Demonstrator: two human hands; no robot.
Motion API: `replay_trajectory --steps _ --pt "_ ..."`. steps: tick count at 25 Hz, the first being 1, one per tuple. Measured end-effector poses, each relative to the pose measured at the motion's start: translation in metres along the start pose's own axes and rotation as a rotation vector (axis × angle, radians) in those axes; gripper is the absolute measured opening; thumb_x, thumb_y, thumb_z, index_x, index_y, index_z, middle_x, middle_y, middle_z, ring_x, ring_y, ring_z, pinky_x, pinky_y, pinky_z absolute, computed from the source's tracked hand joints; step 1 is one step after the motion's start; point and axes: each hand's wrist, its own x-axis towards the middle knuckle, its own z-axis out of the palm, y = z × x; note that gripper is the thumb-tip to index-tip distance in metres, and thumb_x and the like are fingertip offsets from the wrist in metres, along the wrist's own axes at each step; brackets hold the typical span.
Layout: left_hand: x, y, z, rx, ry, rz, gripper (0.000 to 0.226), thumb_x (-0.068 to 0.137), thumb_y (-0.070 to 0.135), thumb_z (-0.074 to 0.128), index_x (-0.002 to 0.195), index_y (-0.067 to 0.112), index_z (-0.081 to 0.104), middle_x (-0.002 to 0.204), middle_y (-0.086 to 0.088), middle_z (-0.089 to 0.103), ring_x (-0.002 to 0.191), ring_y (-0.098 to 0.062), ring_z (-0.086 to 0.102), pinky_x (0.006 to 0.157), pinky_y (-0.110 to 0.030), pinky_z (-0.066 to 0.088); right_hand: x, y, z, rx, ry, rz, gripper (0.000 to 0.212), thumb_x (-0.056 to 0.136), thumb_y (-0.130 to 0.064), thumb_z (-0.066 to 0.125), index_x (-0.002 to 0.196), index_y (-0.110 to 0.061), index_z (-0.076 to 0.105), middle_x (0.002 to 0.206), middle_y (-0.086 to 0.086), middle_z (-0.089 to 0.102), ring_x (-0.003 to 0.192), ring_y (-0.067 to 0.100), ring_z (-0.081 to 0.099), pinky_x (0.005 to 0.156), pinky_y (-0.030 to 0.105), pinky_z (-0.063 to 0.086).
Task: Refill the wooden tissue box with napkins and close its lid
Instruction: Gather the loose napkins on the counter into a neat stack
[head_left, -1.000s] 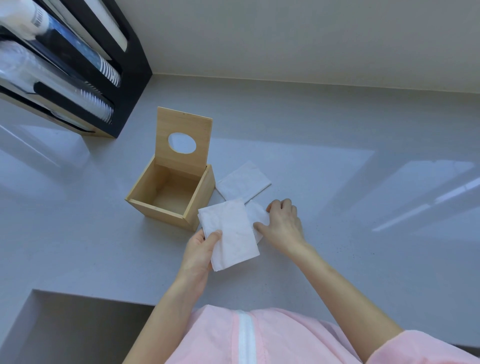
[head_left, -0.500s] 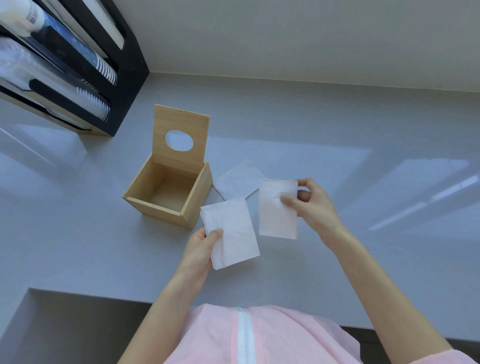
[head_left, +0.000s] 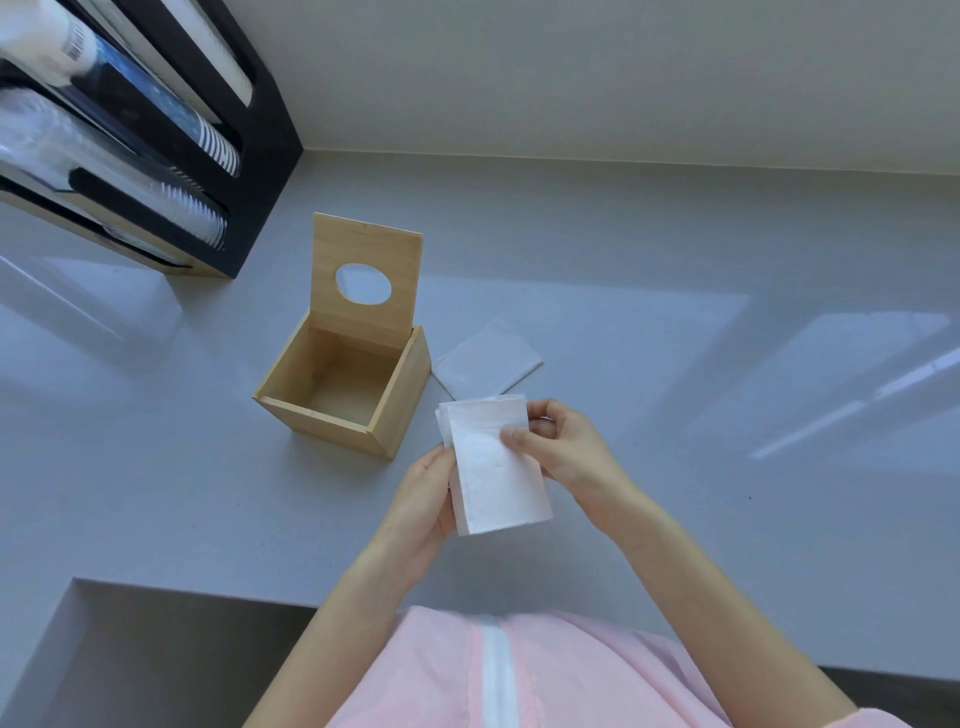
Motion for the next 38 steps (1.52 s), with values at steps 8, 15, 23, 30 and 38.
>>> replay_trajectory --steps 8,15,23,30,38 --pt "0.001 -0.003 0.002 -0.013 -0.033 -0.008 0.03 0.095 0.022 0.041 0.113 0.009 0.061 0.106 -0.009 0.07 0.091 -0.018 0.067 0.081 -0.031 0.053 0.001 0.007 0.003 -0.272 0.152 -0.086 0.009 0.085 -0.018 0.059 0.092 -0.017 0.054 0.094 -0.002 0.063 0.088 0.019 0.062 0.071 0.027 0.046" --pt "0.002 -0.01 -0.002 0.034 0.025 -0.006 0.019 0.09 0.01 0.051 0.106 0.014 0.06 0.093 -0.004 0.07 0.077 -0.013 0.068 0.069 -0.028 0.053 0.004 0.006 0.003 -0.391 0.04 -0.089 0.007 0.085 -0.02 0.058 0.088 -0.017 0.053 0.084 -0.005 0.059 0.078 0.015 0.057 0.069 0.026 0.047" --pt "0.005 -0.005 -0.008 -0.022 0.11 -0.017 0.016 0.09 0.008 0.05 0.096 0.018 0.061 0.091 0.001 0.068 0.077 -0.012 0.065 0.068 -0.026 0.052 0.073 -0.027 -0.02 -0.553 0.228 -0.033 0.034 0.089 -0.025 0.051 0.119 -0.008 0.051 0.108 0.007 0.058 0.102 0.023 0.054 0.08 0.031 0.042" --pt "0.002 0.002 -0.011 -0.02 0.146 -0.011 0.02 0.091 0.007 0.048 0.108 0.011 0.058 0.095 -0.003 0.066 0.084 -0.018 0.062 0.073 -0.029 0.048 0.105 -0.005 0.001 -0.866 0.406 0.031 0.041 0.089 -0.024 0.053 0.121 -0.001 0.042 0.13 0.018 0.039 0.12 0.034 0.038 0.095 0.038 0.036" --pt "0.002 0.005 -0.012 -0.011 0.139 0.001 0.021 0.092 0.007 0.048 0.108 0.012 0.058 0.098 -0.003 0.067 0.085 -0.017 0.063 0.074 -0.029 0.049 0.097 0.0 0.0 -0.852 0.295 -0.115 0.02 0.094 -0.009 0.038 0.108 0.0 0.049 0.119 0.017 0.044 0.111 0.033 0.042 0.09 0.037 0.035"
